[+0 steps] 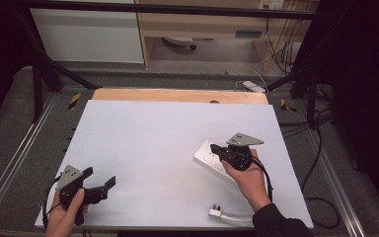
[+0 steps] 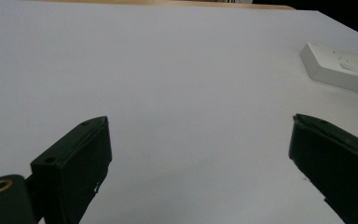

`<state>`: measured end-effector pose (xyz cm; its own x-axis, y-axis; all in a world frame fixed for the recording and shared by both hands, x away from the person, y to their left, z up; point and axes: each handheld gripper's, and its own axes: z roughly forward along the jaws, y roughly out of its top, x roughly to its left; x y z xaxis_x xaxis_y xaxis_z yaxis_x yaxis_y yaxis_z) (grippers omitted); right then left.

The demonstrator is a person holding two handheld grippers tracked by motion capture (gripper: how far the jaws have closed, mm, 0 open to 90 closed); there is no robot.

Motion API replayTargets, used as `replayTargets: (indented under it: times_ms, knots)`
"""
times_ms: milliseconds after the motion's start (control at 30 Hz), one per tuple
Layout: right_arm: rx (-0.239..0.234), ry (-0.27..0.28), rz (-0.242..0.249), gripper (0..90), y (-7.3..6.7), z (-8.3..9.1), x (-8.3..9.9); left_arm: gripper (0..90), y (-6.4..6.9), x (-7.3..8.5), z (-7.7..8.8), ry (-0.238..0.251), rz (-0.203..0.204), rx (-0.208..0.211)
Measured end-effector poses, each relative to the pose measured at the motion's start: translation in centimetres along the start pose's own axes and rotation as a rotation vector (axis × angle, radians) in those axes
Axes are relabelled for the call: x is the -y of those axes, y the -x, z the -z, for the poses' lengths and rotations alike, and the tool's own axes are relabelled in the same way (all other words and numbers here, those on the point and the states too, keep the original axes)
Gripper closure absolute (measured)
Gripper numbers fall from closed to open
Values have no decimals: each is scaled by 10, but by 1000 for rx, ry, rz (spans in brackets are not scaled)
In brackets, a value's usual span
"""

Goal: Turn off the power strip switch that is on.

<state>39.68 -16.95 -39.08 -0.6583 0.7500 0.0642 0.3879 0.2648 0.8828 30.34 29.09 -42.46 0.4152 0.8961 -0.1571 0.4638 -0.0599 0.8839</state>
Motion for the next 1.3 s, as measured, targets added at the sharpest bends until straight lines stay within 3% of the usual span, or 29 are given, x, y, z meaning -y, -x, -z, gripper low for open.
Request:
replayTargets:
  times_ms: [1300]
  knots:
    - [19,-65,-26,900,-5,-25,18,59,1,0,-1,-10,-14,2]
